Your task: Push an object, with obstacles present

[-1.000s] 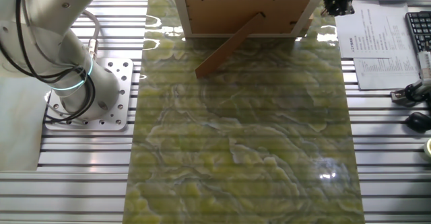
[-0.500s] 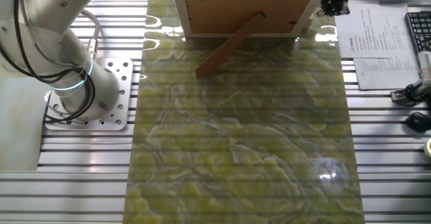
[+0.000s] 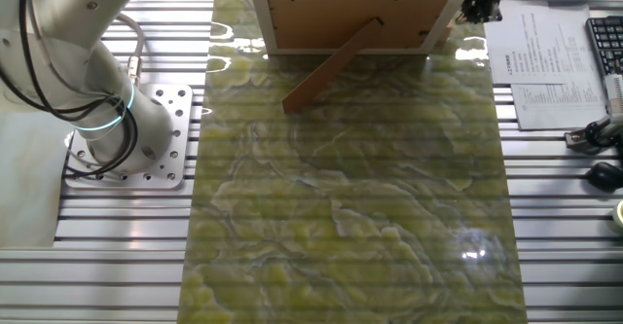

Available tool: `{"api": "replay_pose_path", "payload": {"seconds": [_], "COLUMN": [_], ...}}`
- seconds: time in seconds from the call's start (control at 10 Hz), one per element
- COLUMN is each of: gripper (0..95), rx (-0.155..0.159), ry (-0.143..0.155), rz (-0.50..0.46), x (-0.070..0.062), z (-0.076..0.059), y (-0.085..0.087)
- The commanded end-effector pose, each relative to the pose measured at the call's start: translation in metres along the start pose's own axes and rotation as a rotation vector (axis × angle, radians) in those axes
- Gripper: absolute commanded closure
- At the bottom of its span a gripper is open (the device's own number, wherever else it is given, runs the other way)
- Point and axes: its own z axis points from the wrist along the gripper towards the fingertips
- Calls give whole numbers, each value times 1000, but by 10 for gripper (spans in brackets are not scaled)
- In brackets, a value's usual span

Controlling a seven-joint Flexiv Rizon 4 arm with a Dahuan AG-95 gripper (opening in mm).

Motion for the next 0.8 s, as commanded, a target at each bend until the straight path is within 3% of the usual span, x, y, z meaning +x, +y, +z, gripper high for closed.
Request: {"api": "replay_pose_path", "payload": {"seconds": [0.1,0.8], "gripper": [950,950], "rx": [1,-8], "ry": [-1,5], "rz": [18,47], "x": [3,11], "z": [2,8], "y": [-1,2]}}
